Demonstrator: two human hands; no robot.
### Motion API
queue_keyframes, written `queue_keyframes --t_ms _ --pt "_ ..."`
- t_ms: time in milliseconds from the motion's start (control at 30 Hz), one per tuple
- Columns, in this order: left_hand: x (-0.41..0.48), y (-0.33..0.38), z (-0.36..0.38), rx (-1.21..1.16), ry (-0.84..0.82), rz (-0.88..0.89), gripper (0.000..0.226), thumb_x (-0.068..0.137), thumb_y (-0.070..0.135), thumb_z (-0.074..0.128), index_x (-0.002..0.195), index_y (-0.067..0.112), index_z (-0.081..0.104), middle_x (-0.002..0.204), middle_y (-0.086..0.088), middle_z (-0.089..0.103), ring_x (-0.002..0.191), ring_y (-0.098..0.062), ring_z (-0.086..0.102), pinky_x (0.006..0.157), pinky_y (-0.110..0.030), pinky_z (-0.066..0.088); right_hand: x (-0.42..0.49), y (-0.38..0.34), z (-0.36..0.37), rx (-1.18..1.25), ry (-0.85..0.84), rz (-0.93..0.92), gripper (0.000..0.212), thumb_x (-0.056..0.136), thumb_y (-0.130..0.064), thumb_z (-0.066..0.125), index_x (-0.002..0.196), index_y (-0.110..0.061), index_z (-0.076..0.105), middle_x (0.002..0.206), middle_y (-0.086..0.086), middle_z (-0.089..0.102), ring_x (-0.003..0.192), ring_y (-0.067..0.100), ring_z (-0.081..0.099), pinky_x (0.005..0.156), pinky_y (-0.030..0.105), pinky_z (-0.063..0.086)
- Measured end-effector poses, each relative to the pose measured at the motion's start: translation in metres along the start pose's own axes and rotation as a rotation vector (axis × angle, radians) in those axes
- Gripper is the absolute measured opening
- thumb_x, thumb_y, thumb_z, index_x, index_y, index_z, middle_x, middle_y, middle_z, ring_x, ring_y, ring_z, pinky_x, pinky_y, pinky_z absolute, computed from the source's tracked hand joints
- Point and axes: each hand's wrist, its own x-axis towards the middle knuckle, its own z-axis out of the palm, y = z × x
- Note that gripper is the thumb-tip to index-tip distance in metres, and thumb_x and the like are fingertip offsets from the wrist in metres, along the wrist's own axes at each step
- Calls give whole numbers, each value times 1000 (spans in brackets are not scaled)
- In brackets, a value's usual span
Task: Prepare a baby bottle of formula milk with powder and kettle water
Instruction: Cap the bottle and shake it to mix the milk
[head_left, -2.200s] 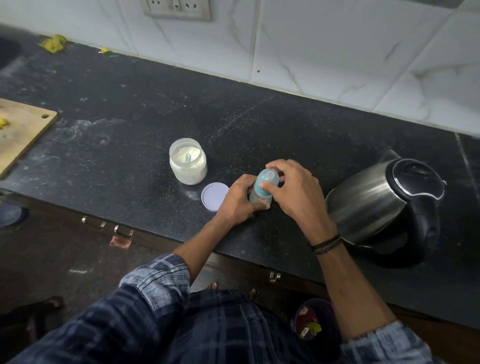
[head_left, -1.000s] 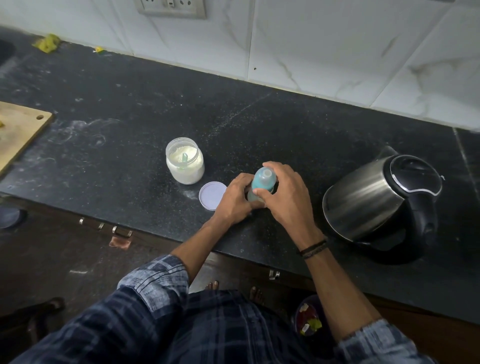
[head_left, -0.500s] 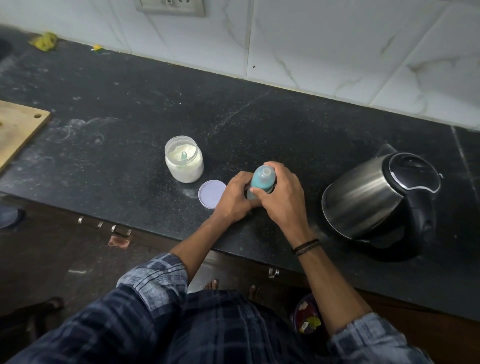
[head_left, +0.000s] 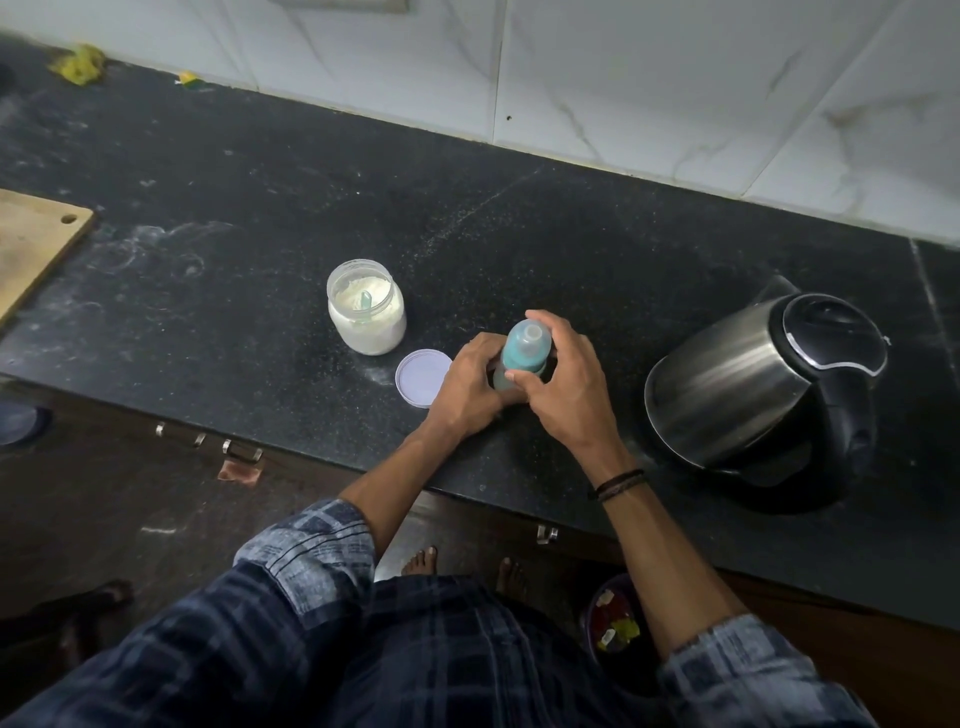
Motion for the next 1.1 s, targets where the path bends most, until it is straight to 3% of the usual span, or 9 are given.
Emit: queue_keyframes --t_ms 133,300,500,667,767,833,967,1100 --pt "1 1 0 2 20 3 52 82 22 88 128 15 64 120 3 62 107 -15 61 90 -24 52 0 0 8 -22 64 -15 73 80 -10 87 144 -16 54 141 1 60 120 12 48 97 25 38" --pt "1 0 0 16 48 13 47 85 18 86 127 9 66 120 -3 65 105 -15 62 88 -23 52 -4 -3 18 -20 174 3 72 76 -10 90 140 -12 57 135 4 64 117 16 52 95 26 40" --pt "-1 1 4 2 74 8 40 87 18 82 124 11 67 118 1 63 106 -15 61 90 -27 52 -6 -7 23 -20 228 -5 70 76 -10 89 138 -8 57 134 8 64 121 27 56 98 29 43" --pt "-3 -1 -1 52 8 51 50 86 24 81 131 10 63 127 -2 61 116 -17 57 101 -35 49 -7 5 20 -7 124 -35 81 85 -25 85 154 -22 44 150 0 55 129 18 53 102 29 42" --pt "-14 -8 -7 167 0 66 71 86 26 85 148 9 54 143 -9 57 131 -21 52 114 -37 41 -15 12 20 46 35 -51 100 86 -30 84 162 -43 20 162 -7 42 139 -4 35 111 31 39" --pt "-25 -16 -12 226 11 49 76 88 23 81 155 11 47 151 -9 51 140 -22 46 120 -37 36 -18 15 21 17 43 -87 105 85 -32 85 161 -49 14 164 -9 38 139 -10 30 110 32 42" --pt "-40 -27 -21 329 50 112 67 92 14 71 155 11 47 154 -8 50 144 -23 42 122 -35 33 -17 20 26 -32 107 -174 98 84 -29 85 158 -46 23 154 -2 50 134 8 51 97 34 53" --pt "-43 -35 -23 477 122 257 46 100 18 68 143 3 59 143 -14 59 137 -30 52 118 -50 41 0 18 13 9 97 -161 94 85 -29 86 154 -53 27 153 -9 52 126 13 60 98 47 58"
